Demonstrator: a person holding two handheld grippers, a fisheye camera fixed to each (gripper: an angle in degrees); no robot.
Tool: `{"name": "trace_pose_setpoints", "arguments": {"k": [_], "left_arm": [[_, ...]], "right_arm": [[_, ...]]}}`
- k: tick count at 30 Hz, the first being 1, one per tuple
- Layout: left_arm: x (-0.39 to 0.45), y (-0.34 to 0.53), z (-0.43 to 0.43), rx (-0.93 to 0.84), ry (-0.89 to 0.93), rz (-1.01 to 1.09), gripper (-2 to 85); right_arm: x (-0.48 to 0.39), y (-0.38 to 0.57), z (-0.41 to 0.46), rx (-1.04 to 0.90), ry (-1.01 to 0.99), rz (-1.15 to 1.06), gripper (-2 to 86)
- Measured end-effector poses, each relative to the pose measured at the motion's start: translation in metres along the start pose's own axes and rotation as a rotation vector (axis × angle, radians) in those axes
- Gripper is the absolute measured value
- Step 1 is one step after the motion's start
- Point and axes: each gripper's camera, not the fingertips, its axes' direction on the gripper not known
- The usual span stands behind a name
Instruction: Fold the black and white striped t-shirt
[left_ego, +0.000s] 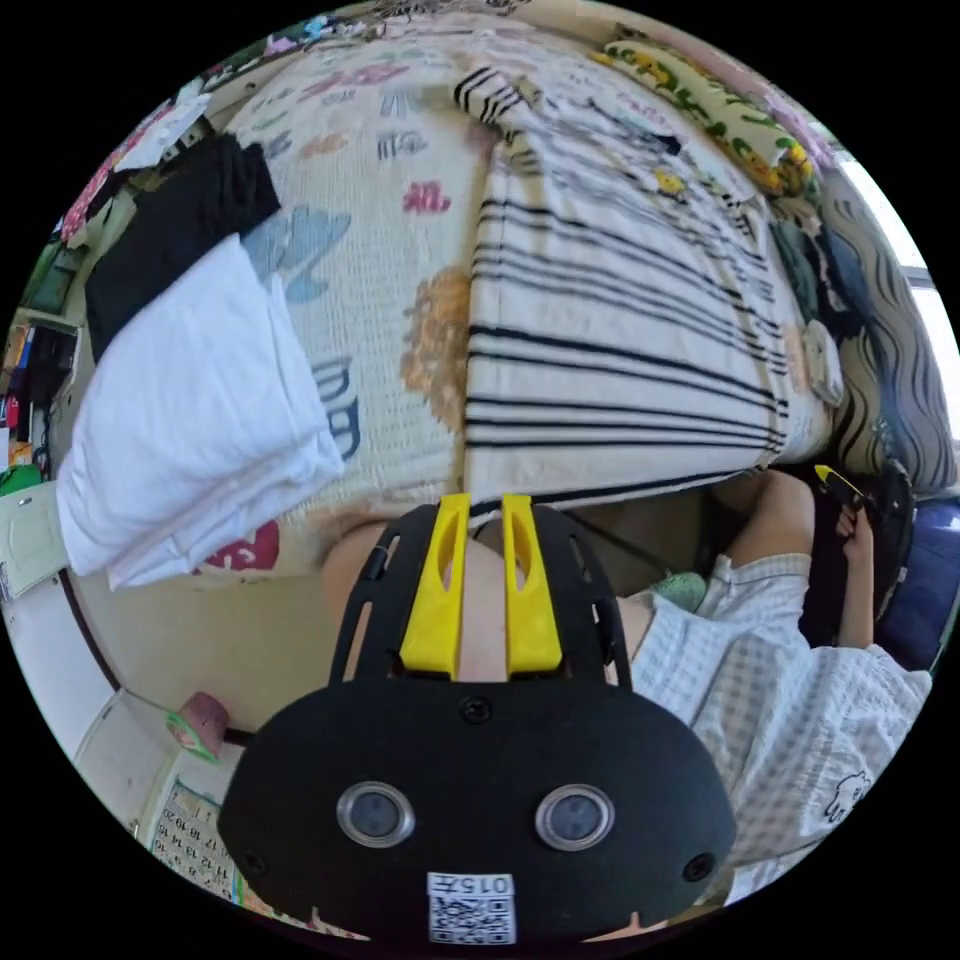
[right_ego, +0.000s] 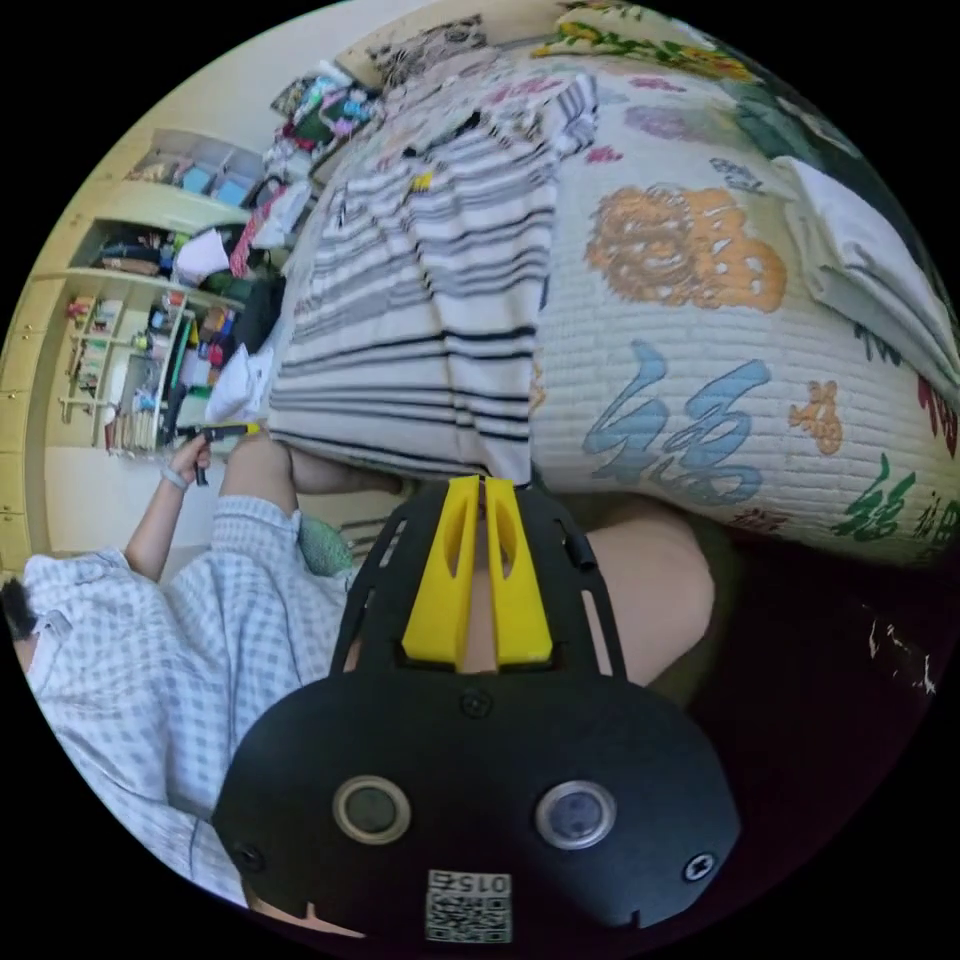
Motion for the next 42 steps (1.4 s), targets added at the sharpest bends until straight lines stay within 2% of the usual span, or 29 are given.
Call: {"name": "trace_pose_setpoints", "arguments": {"k": [3,7,12,17,20,25,27,29,32,34,36,38,42], "left_arm": [[0.061,-0.060,-0.043,0.135,0.047,0.117,5.9],[0.200,-0.194,-0.075,0.255,0.130,0.369,6.7],[0.374,-0.369,-0.067,0.311,0.274,0.553,7.4],[0.547,-0.535,0.008,0.195,0.231,0.630,10.0],[0.598,-0.596,0.054,0.174,0.193,0.574,10.6],[0.629,-0.644,0.123,0.053,0.124,0.529,6.8],[0.629,-0.641,0.124,0.097,0.201,0.572,4.4],[0.620,-0.628,0.109,0.234,0.576,0.698,2.6],[0.615,-0.629,0.120,0.267,0.855,0.667,5.2],[0.621,-0.636,0.139,0.191,0.828,0.623,8.4],[0.625,-0.633,0.146,0.180,0.735,0.607,9.6],[0.624,-0.622,0.141,0.230,0.678,0.601,10.0],[0.634,-0.601,0.141,0.189,0.583,0.658,10.5]], "right_arm": [[0.029,-0.022,-0.035,0.216,-0.082,0.038,3.1],[0.073,-0.084,-0.046,0.409,-0.208,0.124,6.0],[0.116,-0.170,-0.018,0.478,-0.400,0.244,7.4],[0.150,-0.226,0.020,0.474,-0.539,0.413,9.6],[0.159,-0.248,0.036,0.454,-0.575,0.443,8.5],[0.163,-0.270,0.043,0.477,-0.665,0.430,2.5],[0.158,-0.265,0.035,0.521,-0.648,0.407,1.4],[0.147,-0.248,0.015,0.621,-0.571,0.348,0.8],[0.113,-0.211,-0.015,0.744,-0.380,0.233,0.7],[0.090,-0.188,-0.020,0.783,-0.223,0.228,1.2],[0.087,-0.173,-0.022,0.808,-0.168,0.263,2.6],[0.093,-0.163,-0.027,0.803,-0.186,0.290,5.5],[0.107,-0.168,-0.050,0.730,-0.142,0.324,11.1]]}}
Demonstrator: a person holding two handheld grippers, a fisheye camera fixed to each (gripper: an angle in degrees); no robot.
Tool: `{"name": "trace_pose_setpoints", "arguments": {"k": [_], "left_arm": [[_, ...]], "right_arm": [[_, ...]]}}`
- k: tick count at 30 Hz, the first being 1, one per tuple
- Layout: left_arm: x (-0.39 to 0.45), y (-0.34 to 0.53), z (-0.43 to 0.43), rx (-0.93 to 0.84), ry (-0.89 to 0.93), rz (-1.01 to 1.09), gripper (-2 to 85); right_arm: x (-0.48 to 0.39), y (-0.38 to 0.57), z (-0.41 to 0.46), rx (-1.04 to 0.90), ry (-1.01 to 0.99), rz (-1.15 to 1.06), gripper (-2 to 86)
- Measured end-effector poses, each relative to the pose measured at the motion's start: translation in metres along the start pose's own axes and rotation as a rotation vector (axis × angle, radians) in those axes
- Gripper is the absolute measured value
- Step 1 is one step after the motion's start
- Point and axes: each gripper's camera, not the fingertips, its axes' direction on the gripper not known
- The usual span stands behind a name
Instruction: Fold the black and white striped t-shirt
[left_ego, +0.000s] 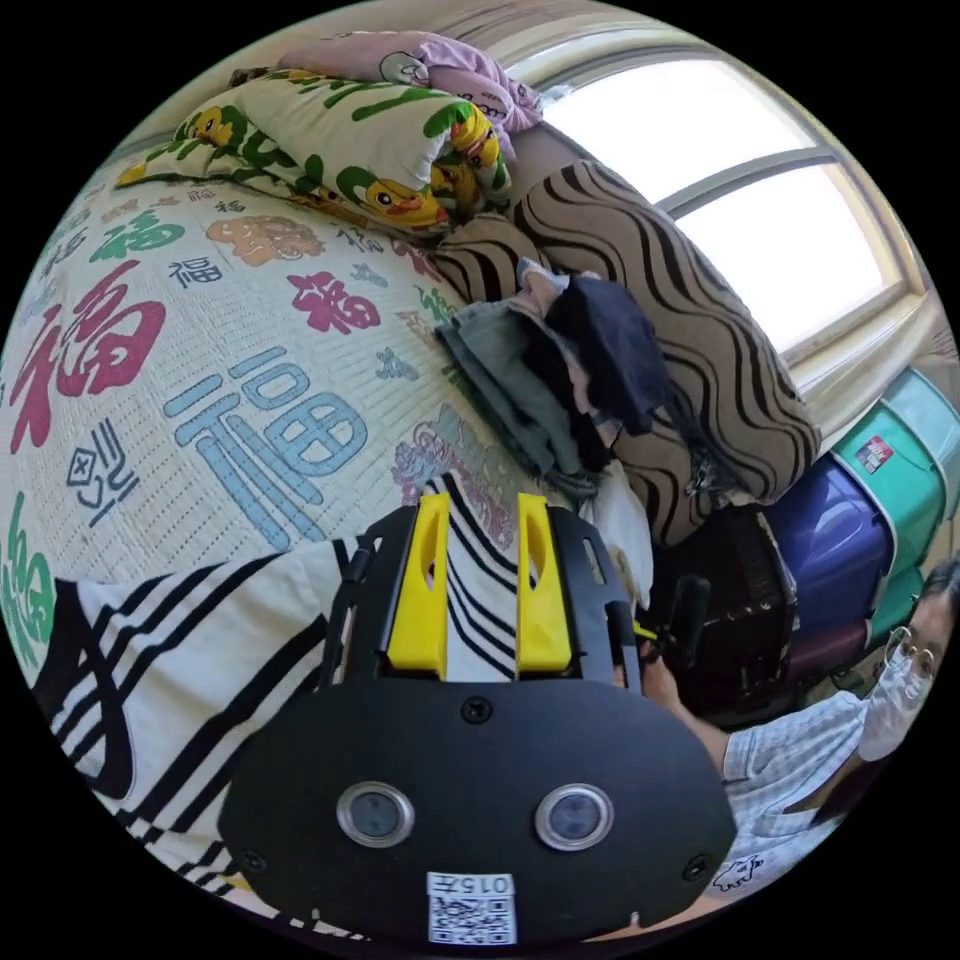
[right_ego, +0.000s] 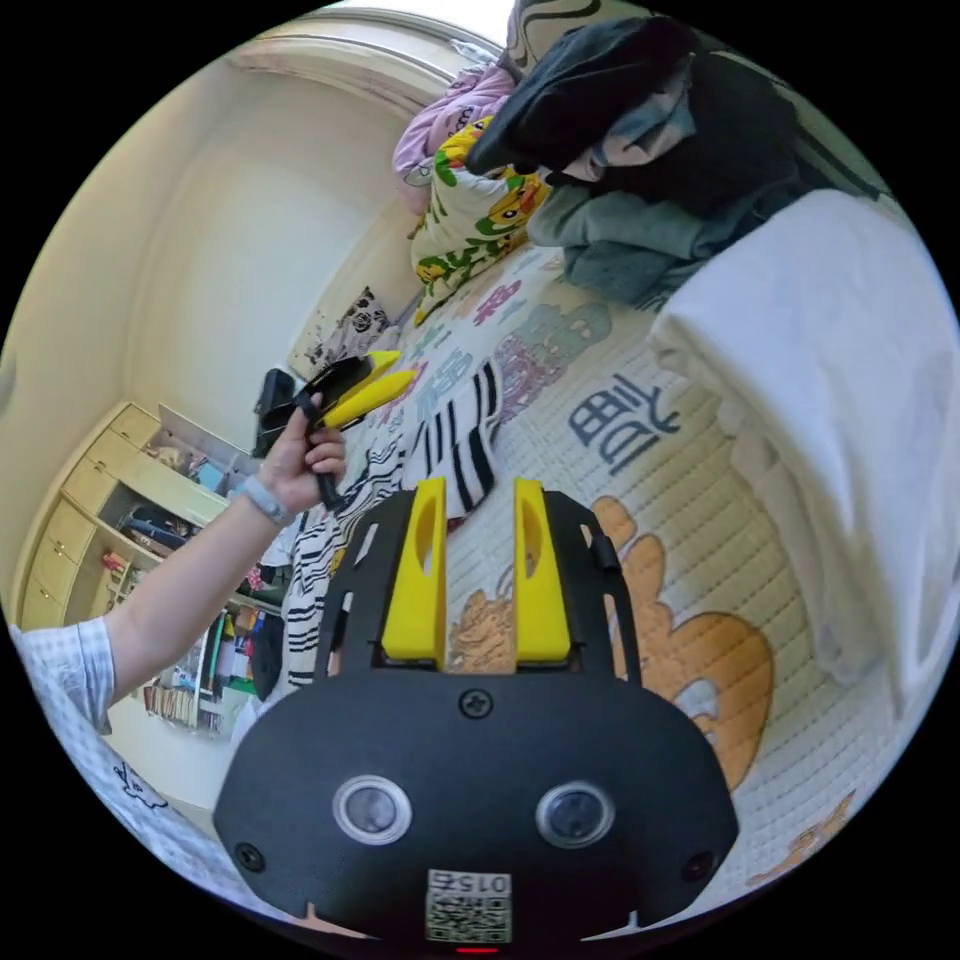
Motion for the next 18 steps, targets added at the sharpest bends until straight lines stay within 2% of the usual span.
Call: {"name": "trace_pose_setpoints", "arguments": {"k": [3,5,6,7,11,15,18], "left_arm": [[0.015,0.023,0.008,-0.049,-0.021,0.020,10.8],[0.027,0.063,0.005,-0.014,-0.015,0.020,10.8],[0.030,0.075,0.004,-0.004,-0.022,0.024,10.9],[0.038,0.100,0.002,0.016,-0.051,0.035,10.9],[0.057,0.170,0.018,0.011,-0.159,0.079,10.8],[0.049,0.197,0.050,0.005,-0.157,0.027,10.1],[0.039,0.211,0.049,0.055,-0.111,-0.038,9.1]], "right_arm": [[-0.008,-0.025,0.012,-0.109,-0.065,-0.025,11.2],[-0.017,-0.039,0.027,-0.206,-0.051,-0.049,8.3],[-0.025,-0.047,0.029,-0.238,-0.043,-0.083,4.2],[-0.032,-0.055,0.026,-0.288,-0.102,-0.099,1.8],[-0.058,-0.060,-0.029,-0.197,-0.097,-0.138,0.6],[-0.074,-0.054,-0.048,-0.320,0.054,-0.159,1.4],[-0.079,-0.052,-0.061,-0.333,0.054,-0.112,3.8]]}}
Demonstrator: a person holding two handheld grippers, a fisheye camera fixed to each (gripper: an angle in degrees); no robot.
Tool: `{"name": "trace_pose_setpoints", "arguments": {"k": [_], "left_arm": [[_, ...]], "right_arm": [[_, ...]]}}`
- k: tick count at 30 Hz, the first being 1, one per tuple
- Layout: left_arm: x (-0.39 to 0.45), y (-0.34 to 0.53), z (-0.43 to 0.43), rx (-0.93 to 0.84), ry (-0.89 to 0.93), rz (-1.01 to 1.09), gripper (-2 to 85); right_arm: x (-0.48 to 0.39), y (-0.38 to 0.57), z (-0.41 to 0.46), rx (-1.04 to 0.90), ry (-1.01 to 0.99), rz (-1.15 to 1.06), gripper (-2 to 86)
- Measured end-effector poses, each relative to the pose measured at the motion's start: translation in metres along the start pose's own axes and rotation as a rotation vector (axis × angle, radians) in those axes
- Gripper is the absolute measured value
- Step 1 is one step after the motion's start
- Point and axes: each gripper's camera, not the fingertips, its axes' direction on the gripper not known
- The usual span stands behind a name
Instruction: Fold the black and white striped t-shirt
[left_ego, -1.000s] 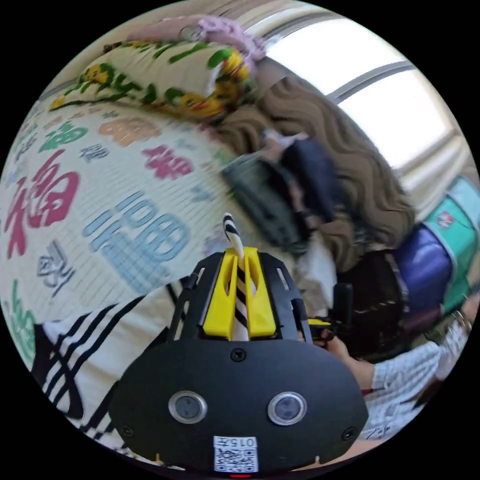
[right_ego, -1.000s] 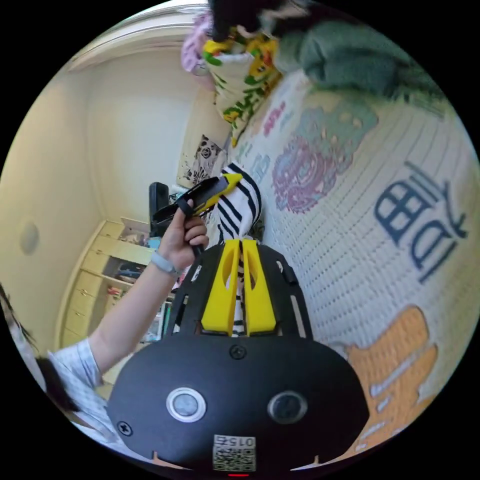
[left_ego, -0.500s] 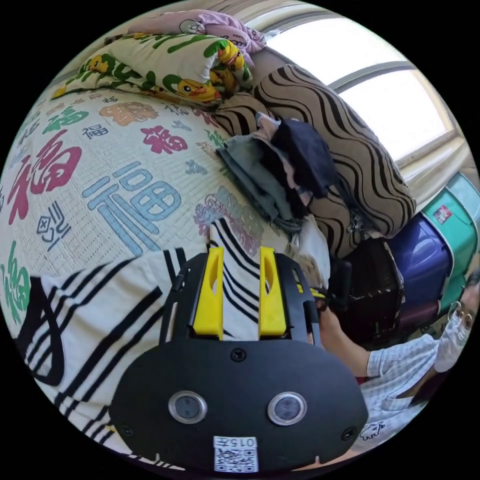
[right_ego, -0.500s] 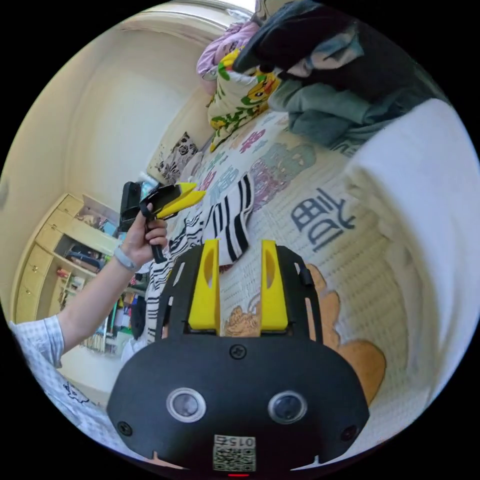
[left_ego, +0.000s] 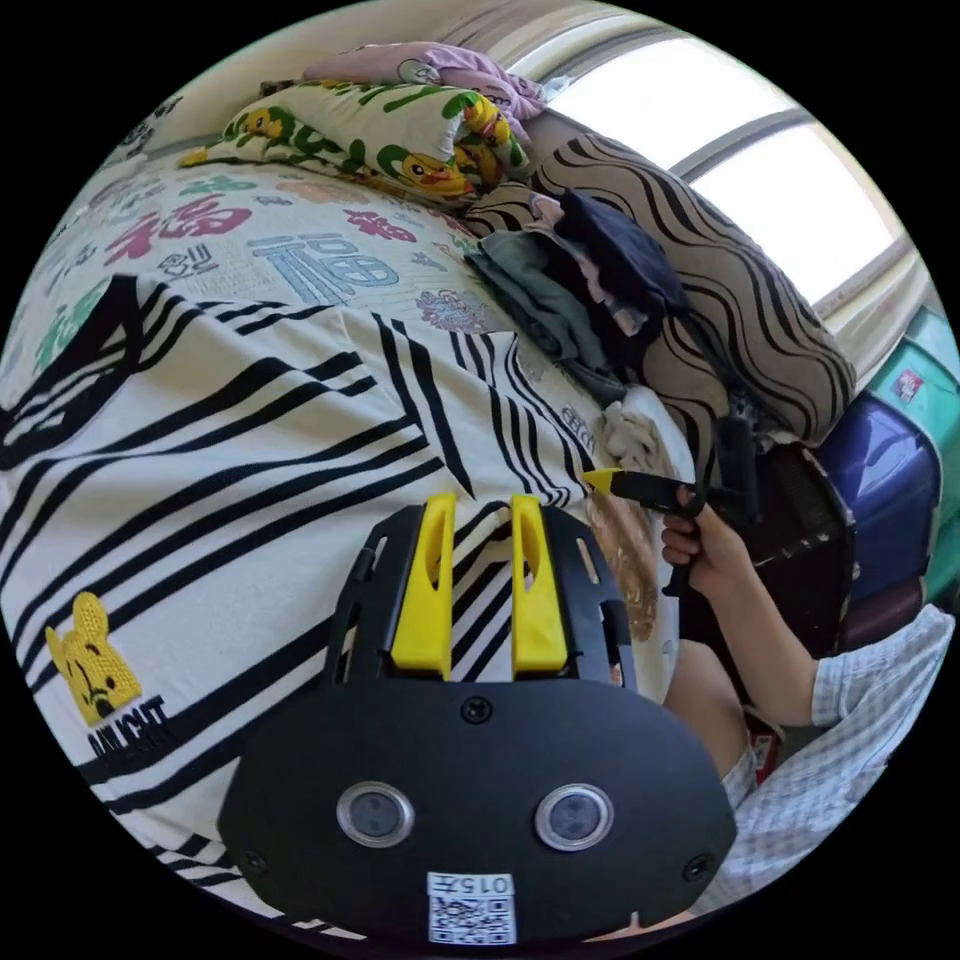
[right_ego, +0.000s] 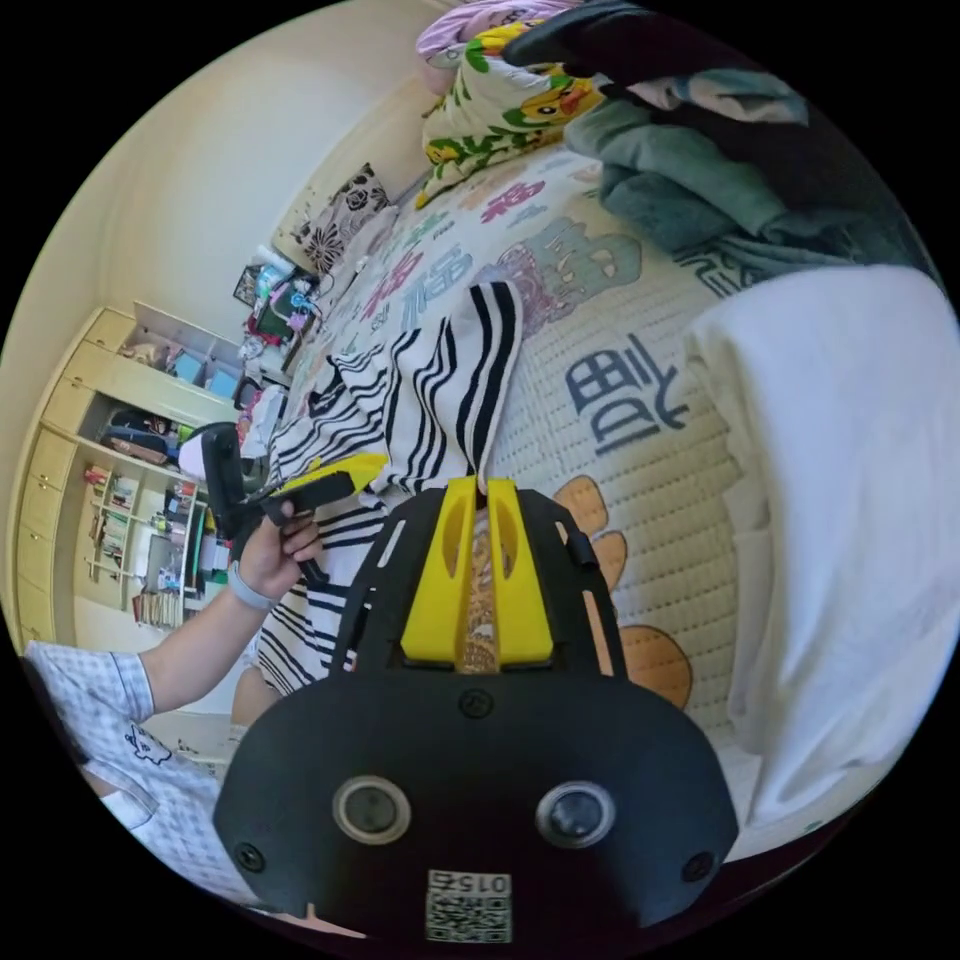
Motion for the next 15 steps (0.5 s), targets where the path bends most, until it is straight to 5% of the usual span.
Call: {"name": "trace_pose_setpoints", "arguments": {"k": [5,9,15], "left_arm": [[0.012,0.010,-0.024,0.024,0.007,0.082,9.1],[0.017,-0.011,-0.029,0.022,0.014,0.107,9.3],[0.005,-0.009,0.043,-0.221,0.026,0.044,8.9]], "right_arm": [[-0.022,-0.009,-0.043,0.075,0.003,0.012,7.1],[-0.058,-0.021,-0.040,-0.144,-0.092,-0.078,1.6],[-0.092,-0.003,-0.097,0.000,0.047,0.050,-0.2]]}}
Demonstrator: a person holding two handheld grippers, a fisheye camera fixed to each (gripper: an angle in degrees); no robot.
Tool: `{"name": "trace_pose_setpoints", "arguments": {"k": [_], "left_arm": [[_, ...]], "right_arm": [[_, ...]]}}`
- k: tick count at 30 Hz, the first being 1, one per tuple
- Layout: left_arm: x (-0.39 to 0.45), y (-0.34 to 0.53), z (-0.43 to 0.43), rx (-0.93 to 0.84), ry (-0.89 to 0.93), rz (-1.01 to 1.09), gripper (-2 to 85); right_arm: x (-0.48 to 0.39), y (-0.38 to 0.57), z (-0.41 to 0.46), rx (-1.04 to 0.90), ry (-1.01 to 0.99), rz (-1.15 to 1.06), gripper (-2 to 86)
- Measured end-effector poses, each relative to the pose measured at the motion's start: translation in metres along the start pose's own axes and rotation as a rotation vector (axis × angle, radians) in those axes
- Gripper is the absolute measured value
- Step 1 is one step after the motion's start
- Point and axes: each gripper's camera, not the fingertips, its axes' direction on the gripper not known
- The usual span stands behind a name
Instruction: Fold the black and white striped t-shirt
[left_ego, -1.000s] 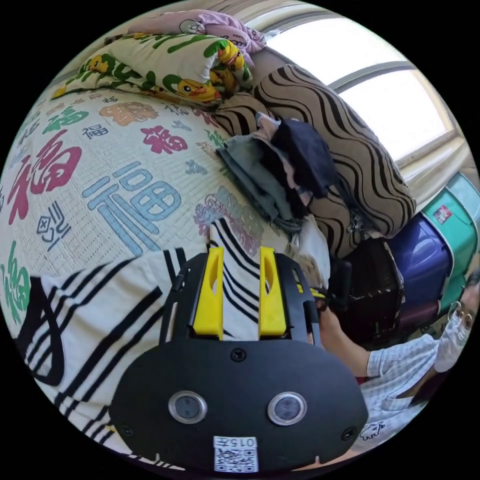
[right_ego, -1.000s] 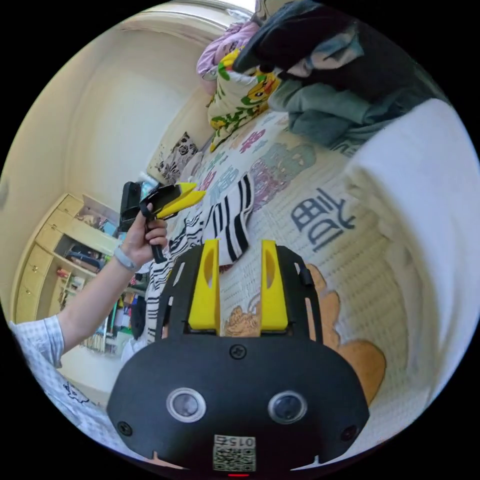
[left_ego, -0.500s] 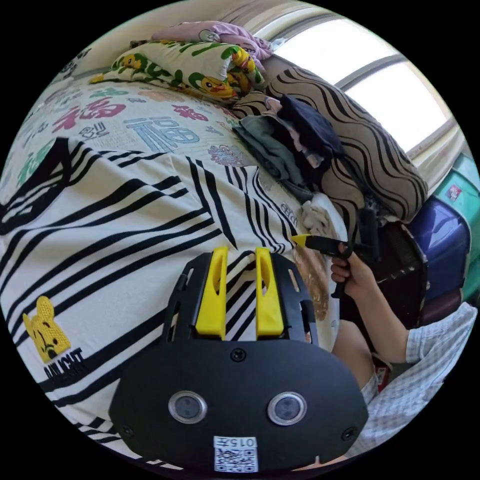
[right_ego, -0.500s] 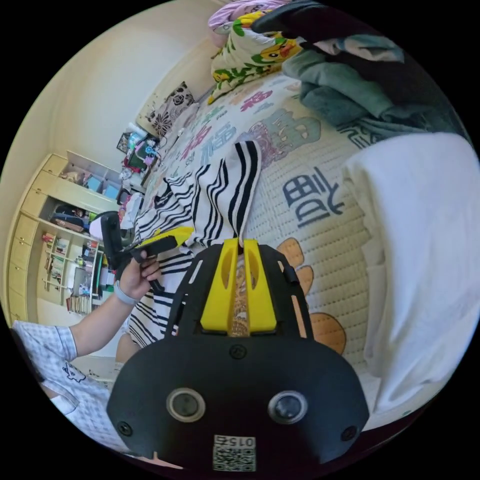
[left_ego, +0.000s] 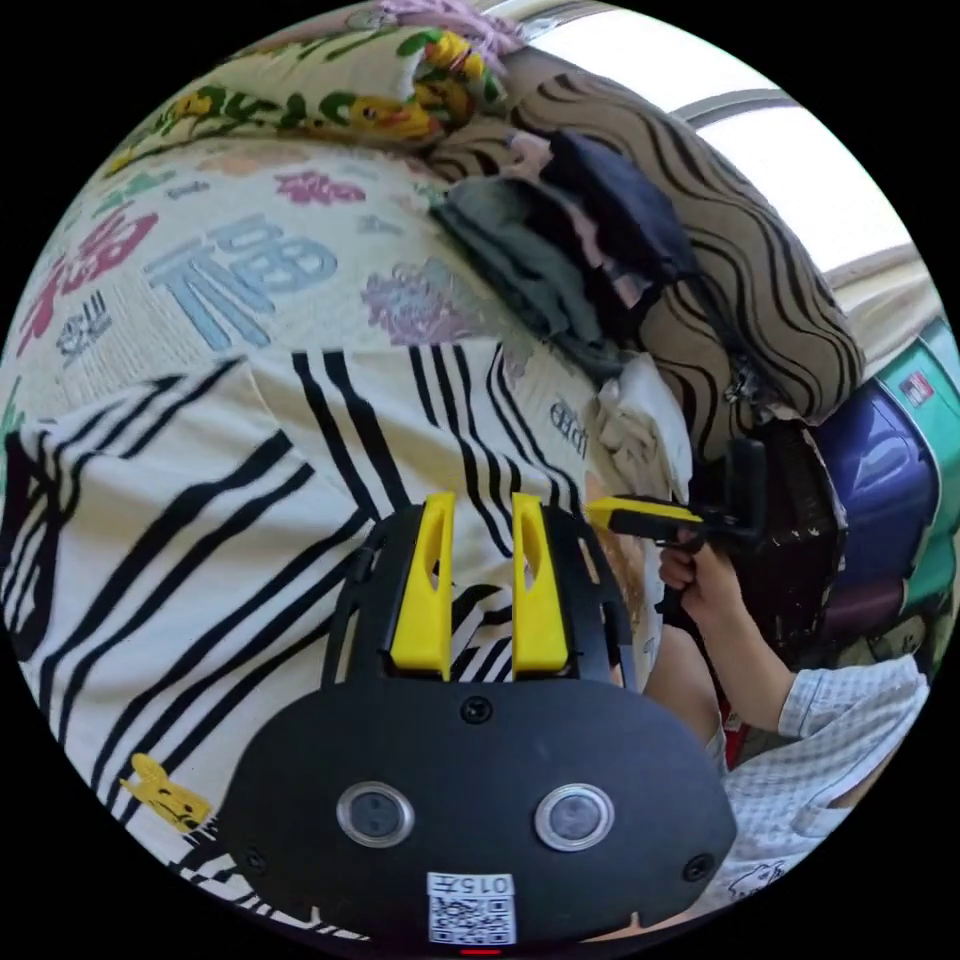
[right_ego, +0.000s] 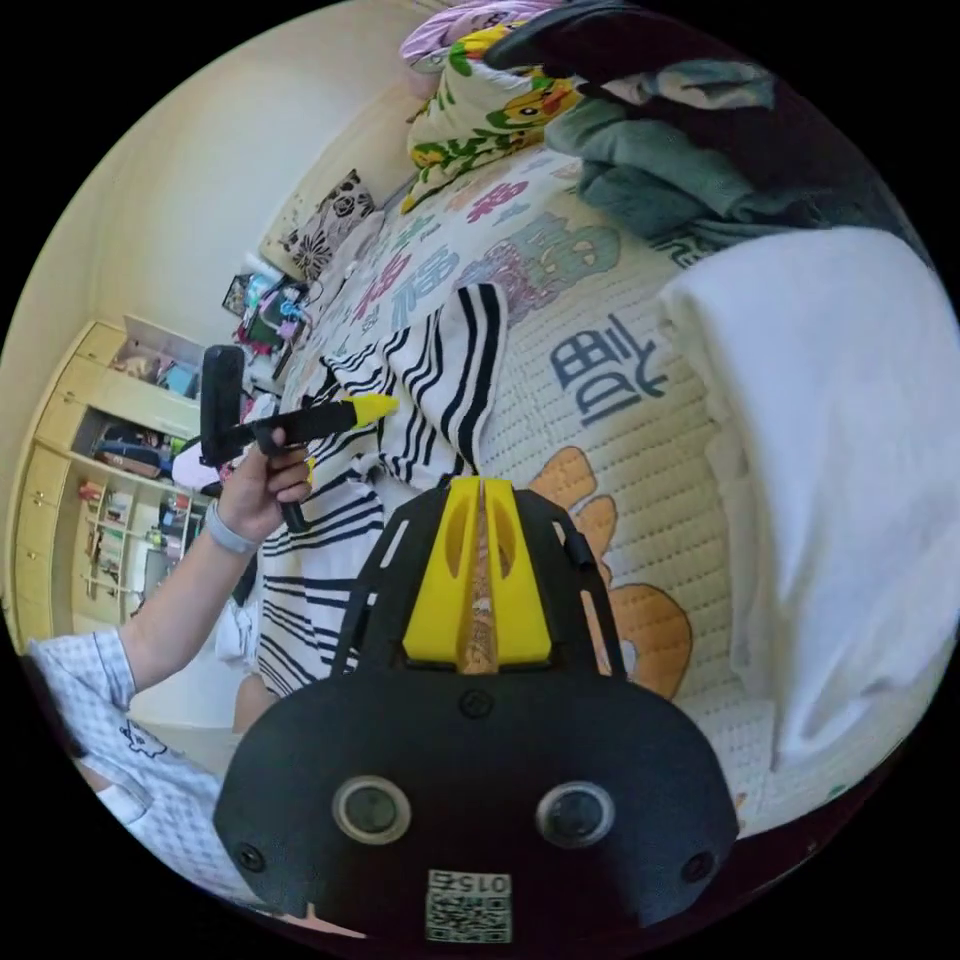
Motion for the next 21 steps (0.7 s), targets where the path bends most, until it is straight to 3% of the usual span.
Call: {"name": "trace_pose_setpoints", "arguments": {"k": [4,6,9,11,13,16,21], "left_arm": [[-0.002,0.091,-0.047,0.273,0.102,-0.030,8.4],[-0.008,0.157,-0.089,0.411,0.047,-0.056,8.4],[-0.042,0.290,-0.174,0.611,-0.187,-0.228,8.5],[-0.088,0.400,-0.240,0.708,-0.394,-0.471,8.7],[-0.128,0.473,-0.281,0.763,-0.482,-0.646,9.5],[-0.192,0.553,-0.327,0.869,-0.429,-0.806,12.1],[-0.286,0.575,-0.340,0.899,-0.315,-0.895,13.5]], "right_arm": [[-0.035,0.008,-0.057,0.008,0.076,-0.028,-0.4],[-0.061,0.009,-0.081,0.017,0.085,-0.100,-0.3],[-0.119,0.005,-0.109,0.016,0.097,-0.232,0.1],[-0.162,-0.004,-0.114,-0.001,0.068,-0.310,0.4],[-0.222,-0.021,-0.109,-0.048,-0.004,-0.408,0.6],[-0.302,-0.043,-0.088,-0.118,-0.078,-0.511,0.8],[-0.437,-0.063,-0.050,-0.235,-0.178,-0.647,0.8]]}}
